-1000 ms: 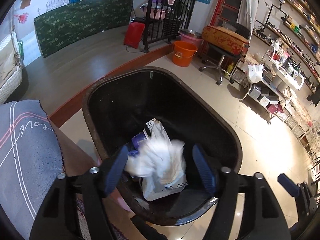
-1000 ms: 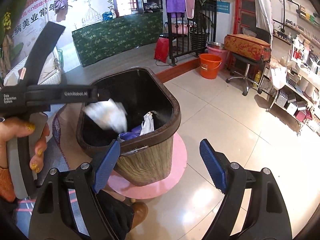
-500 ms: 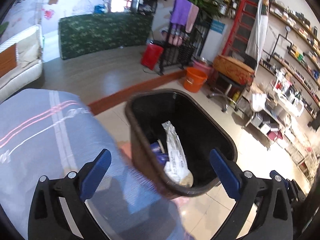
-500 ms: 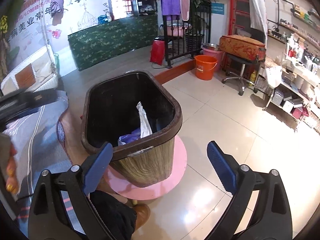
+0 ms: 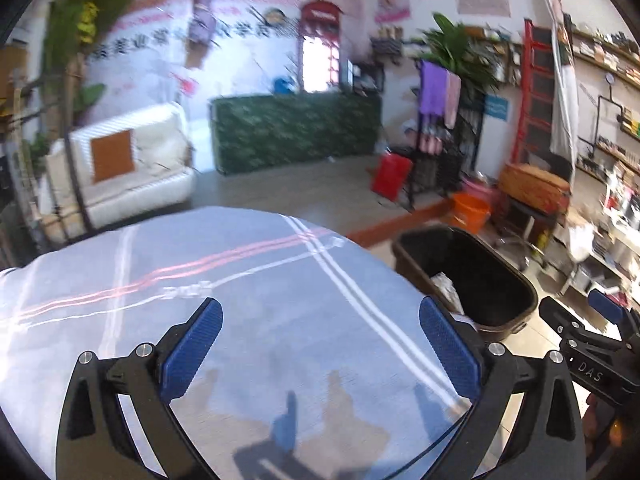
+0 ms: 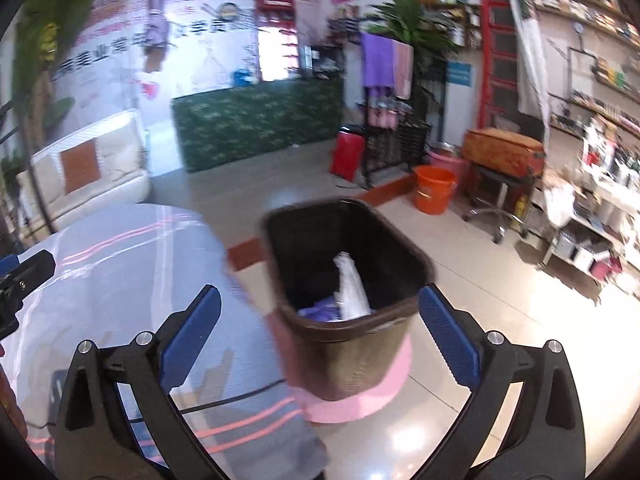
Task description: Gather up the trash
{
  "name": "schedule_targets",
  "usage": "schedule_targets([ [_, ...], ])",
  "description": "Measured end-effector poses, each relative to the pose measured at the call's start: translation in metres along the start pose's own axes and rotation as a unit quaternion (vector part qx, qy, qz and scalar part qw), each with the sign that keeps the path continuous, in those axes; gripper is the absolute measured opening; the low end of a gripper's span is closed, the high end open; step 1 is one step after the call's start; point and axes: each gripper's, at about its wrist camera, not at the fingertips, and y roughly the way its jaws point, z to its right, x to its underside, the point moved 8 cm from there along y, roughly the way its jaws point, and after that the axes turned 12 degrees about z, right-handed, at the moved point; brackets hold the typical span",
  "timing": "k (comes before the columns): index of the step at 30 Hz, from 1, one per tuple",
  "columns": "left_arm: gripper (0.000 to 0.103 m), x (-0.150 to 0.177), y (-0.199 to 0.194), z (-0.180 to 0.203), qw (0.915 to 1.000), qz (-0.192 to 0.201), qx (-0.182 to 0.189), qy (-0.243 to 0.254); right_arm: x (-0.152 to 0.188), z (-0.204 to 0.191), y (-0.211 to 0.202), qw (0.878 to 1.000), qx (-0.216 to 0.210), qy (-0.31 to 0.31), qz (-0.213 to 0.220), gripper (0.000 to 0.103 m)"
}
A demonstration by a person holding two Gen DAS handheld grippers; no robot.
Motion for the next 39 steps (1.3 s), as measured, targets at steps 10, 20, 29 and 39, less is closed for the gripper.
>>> schedule_targets([
  [10,0.097,-0.006,-0.078,-0.045,0.9959,0.061,-0.064,-0.020,-0.012,-0.062,-0.073,0.994,-0.079,-0.018,0.070,0.097],
  [20,0.097,-0.006,-0.120,-0.054,0.9888,0.097,-0.101,-0.050,-0.015,-0.080,-0.128,0.987,-0.106,-0.040,0.114,0.097],
  [29,0.097,-0.007,-0.131,-0.056,0.9865,0.107,-0.109,-0.057,-0.020,-0.087,-0.150,0.983,-0.123,-0.041,0.133,0.097],
  [39,0.097,-0.004,-0.133,-0.055,0.9861,0.106,-0.114,-0.058,-0.022,-0.084,-0.152,0.983,-0.118,-0.039,0.133,0.097],
])
